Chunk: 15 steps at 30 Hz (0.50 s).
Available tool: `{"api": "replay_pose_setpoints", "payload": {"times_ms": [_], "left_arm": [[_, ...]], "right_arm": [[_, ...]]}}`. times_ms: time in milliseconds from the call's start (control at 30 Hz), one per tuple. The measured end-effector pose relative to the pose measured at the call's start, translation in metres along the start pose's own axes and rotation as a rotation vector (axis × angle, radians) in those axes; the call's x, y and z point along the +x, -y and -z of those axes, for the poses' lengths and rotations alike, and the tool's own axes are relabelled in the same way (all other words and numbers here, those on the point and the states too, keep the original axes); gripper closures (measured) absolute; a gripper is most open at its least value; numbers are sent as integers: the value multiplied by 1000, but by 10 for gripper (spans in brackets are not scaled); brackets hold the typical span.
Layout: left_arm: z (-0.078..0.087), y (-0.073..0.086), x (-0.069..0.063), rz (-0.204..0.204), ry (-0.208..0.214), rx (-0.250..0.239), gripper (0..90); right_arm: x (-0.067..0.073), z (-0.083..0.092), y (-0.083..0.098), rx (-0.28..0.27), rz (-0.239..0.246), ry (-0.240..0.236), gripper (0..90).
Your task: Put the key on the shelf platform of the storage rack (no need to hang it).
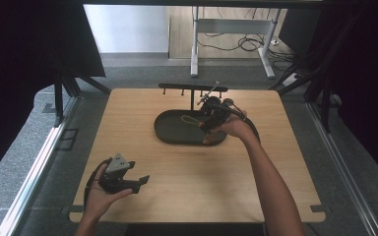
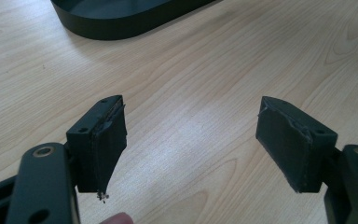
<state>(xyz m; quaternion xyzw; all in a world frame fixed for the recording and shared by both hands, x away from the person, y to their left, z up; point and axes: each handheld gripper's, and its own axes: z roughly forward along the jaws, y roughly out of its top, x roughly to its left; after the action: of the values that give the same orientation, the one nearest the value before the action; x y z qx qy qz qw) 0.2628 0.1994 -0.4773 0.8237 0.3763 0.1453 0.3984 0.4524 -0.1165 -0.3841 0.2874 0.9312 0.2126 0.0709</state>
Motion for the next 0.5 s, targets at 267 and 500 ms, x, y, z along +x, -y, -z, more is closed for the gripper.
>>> {"api": "replay_pose_setpoints", "payload": {"times_ms": [267,500], "left_arm": [[1,0,0,0,1,-3,247],[1,0,0,3,1,-4,247]], "right_arm": [[-4,-5,-6,16,0,12,672],[-8,-8,-8,11,-6,17,672]]}}
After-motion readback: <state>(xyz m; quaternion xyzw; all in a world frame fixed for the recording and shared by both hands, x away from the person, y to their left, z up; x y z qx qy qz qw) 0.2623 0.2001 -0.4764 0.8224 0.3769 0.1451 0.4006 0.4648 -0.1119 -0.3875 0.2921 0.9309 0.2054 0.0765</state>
